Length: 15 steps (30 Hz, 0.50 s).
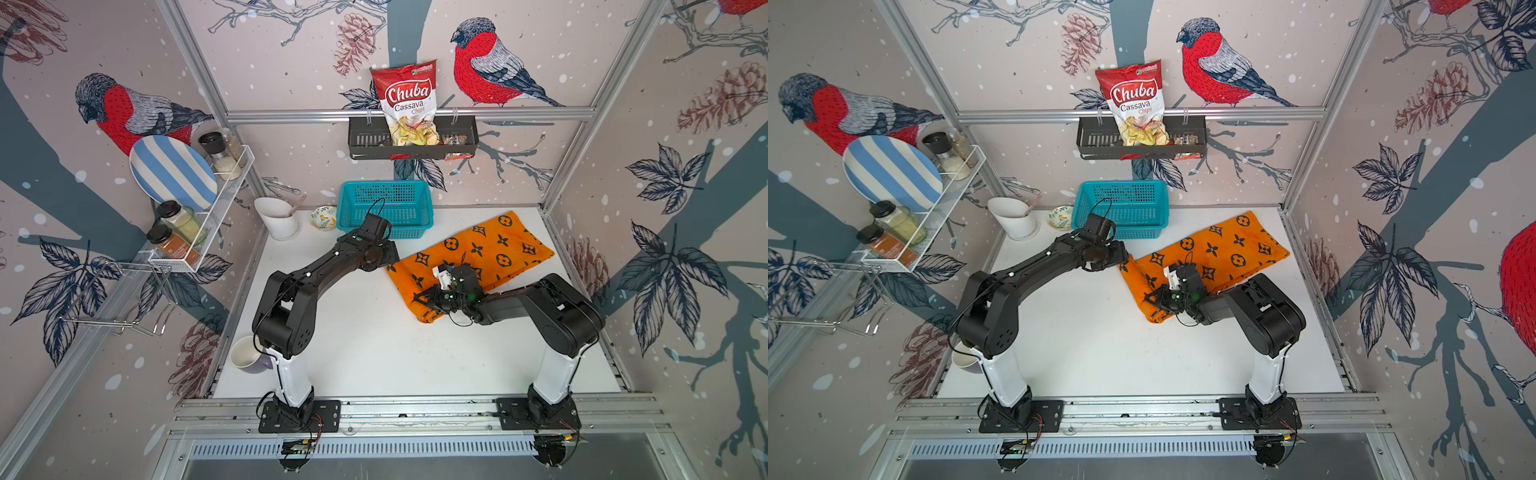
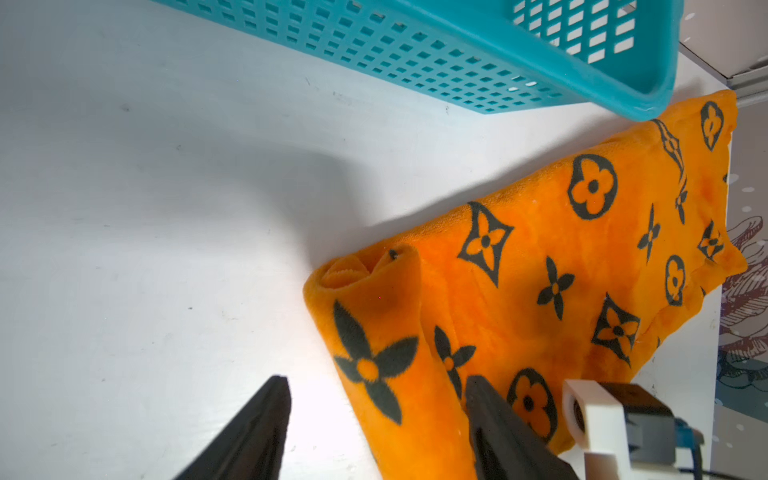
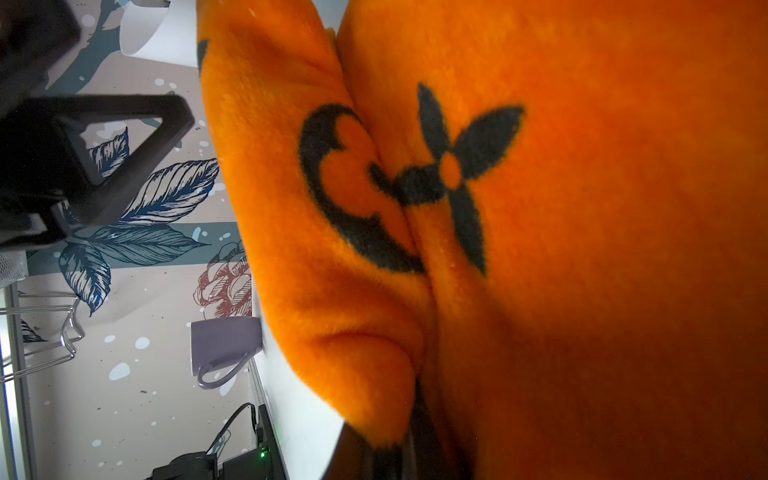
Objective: Roll up the pillowcase
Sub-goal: Roll the pillowcase at the center of the board.
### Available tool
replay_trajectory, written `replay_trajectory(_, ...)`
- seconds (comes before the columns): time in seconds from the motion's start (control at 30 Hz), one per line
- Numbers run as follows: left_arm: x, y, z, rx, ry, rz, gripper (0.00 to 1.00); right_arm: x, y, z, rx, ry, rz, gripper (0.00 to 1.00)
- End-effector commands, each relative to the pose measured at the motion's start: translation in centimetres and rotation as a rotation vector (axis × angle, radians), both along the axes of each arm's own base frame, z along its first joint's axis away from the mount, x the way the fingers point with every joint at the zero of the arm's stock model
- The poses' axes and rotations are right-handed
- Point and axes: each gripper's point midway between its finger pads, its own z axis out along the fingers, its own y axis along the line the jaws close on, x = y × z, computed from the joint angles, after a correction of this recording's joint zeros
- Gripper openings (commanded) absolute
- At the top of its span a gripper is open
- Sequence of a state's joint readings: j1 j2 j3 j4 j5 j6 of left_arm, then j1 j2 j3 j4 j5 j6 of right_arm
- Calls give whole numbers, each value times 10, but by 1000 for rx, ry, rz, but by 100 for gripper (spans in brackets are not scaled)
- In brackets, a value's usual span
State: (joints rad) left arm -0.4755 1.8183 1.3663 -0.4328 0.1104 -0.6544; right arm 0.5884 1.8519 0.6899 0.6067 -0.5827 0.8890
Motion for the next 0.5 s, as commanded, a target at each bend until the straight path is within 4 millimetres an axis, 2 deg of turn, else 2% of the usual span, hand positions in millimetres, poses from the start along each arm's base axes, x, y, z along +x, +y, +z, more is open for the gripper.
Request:
replay_trajectory(0.0,-15,-17,-1,-50,-6,-78,60,1,-4,-9,-36,13,-4,0)
replay_trajectory(0.07,-19,-27,-9,-85,9,-99,51,2,-2,-10,-35,16,1,0)
replay_trajectory(0.13,-18,-37,-14,-114,13,-120,36,2,-2,-13,-34,21,5,0)
replay_trajectory(0.17,-16,-41,-16,-122,15,-118,33,2,-2,-13,-35,23,3,0)
replay_trajectory(0.3,-7,-46,-25,-122,18,-108,32,0,-2,-16,-40,30,10,0)
replay_trajectory(0.47,1,-47,-52,-85,71,-91,33,1,-4,-15,-68,16,13,0)
